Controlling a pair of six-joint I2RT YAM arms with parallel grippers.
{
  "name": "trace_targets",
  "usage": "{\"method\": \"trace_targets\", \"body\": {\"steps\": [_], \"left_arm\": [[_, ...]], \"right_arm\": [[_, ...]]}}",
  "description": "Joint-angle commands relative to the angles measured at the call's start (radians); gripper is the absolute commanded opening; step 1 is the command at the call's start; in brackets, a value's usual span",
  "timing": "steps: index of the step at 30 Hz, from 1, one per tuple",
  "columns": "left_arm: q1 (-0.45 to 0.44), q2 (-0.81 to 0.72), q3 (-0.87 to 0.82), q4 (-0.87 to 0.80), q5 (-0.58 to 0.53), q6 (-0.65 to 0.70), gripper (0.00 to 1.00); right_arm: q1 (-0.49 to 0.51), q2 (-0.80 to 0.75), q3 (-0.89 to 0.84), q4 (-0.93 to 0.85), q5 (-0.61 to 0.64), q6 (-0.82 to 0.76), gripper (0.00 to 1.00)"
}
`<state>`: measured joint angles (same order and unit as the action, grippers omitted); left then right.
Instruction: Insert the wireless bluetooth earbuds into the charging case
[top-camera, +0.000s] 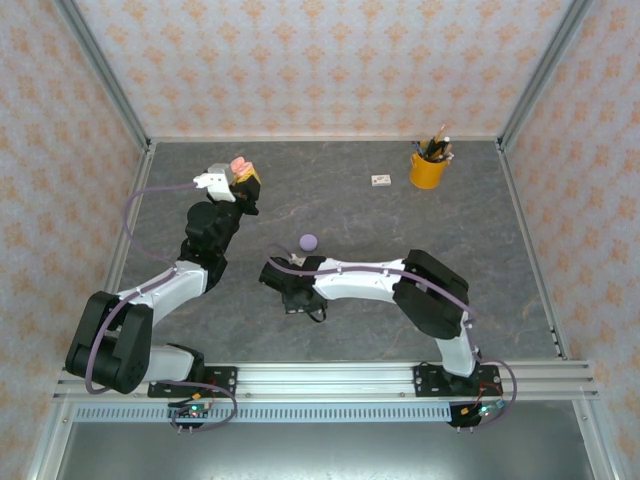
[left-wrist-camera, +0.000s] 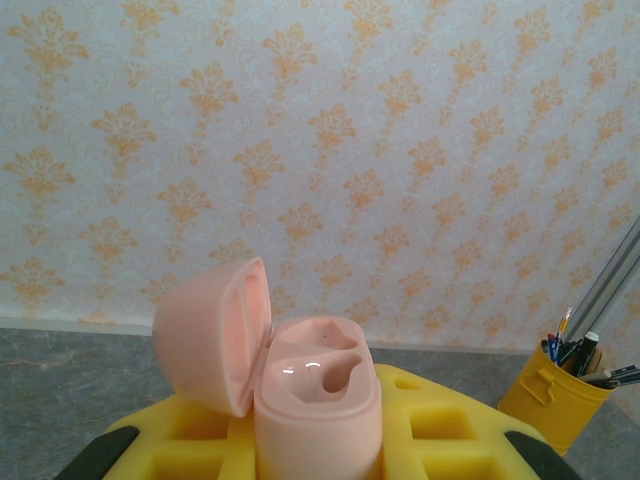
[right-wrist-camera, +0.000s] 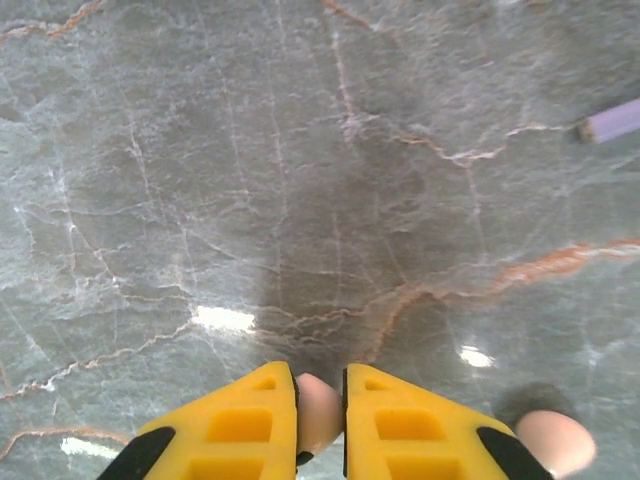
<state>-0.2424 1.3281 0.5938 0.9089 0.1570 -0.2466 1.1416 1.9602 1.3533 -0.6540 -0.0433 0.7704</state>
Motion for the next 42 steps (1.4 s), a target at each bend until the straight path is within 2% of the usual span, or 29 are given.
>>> {"method": "trace_targets", "body": {"steps": [1, 12, 26, 34, 38, 42], "left_arm": [[-0.008, -0.032, -0.005, 0.026, 0.02, -0.007, 0.0], [-0.038, -0.049, -0.019, 0.005, 0.034, 0.02, 0.0], [-0.072, -0.024, -0.012, 0.006, -0.014, 0.03, 0.0], [-0.074, -0.029, -0.009, -0.001, -0.023, 0.036, 0.0], [-0.074, -0.032, -0.009, -0.002, -0.025, 0.038, 0.0], [-0.073, -0.032, -0.009, 0.0, -0.024, 0.036, 0.0]], "right_arm": [[-0.015, -0.078, -0.032, 0.005, 0.067, -0.027, 0.14], [-0.096, -0.214, -0.121, 0.04, 0.09, -0.111, 0.14], [-0.093, -0.104, -0.107, 0.098, -0.089, -0.211, 0.11], [-0.077, -0.028, -0.061, 0.08, -0.118, -0.235, 0.12], [-0.073, -0.001, -0.038, 0.065, -0.12, -0.237, 0.16], [-0.069, -0.002, -0.02, 0.047, -0.108, -0.232, 0.26]]}}
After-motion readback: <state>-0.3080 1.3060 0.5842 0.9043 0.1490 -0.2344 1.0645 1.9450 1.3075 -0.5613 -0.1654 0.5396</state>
